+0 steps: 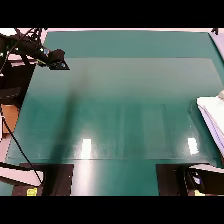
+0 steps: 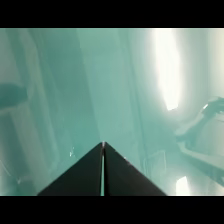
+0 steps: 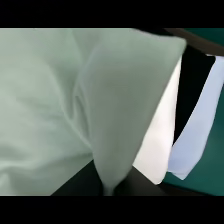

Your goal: Fold the shirts.

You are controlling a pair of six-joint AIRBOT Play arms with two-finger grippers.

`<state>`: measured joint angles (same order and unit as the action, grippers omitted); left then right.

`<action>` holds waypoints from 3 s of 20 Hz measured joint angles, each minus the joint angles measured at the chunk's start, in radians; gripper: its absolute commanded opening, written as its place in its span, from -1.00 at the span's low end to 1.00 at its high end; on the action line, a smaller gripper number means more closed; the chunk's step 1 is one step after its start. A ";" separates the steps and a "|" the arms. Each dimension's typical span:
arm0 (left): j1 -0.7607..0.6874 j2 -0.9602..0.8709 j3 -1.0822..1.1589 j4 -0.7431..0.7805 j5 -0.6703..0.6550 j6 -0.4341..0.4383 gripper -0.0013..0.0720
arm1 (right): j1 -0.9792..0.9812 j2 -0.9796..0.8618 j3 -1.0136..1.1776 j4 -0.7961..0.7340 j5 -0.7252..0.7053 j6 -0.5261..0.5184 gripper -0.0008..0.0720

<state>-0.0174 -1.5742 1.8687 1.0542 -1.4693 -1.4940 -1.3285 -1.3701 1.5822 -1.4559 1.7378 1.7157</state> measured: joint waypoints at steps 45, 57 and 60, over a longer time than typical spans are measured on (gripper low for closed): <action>-0.138 0.325 -0.146 -0.164 0.129 0.238 -0.89 | 1.496 0.001 0.070 0.688 -0.281 -0.437 -0.93; -0.194 0.399 -0.447 -0.138 0.220 0.217 -0.88 | 1.469 0.013 0.054 0.702 -0.291 -0.460 -0.93; -0.193 0.400 -0.454 -0.139 0.231 0.219 -0.88 | 1.467 0.012 0.054 0.702 -0.291 -0.460 -0.93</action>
<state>-0.2104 -1.1740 1.4147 0.9154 -1.2381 -1.2751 0.1383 -1.3579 1.6360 -0.7540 1.4467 1.2552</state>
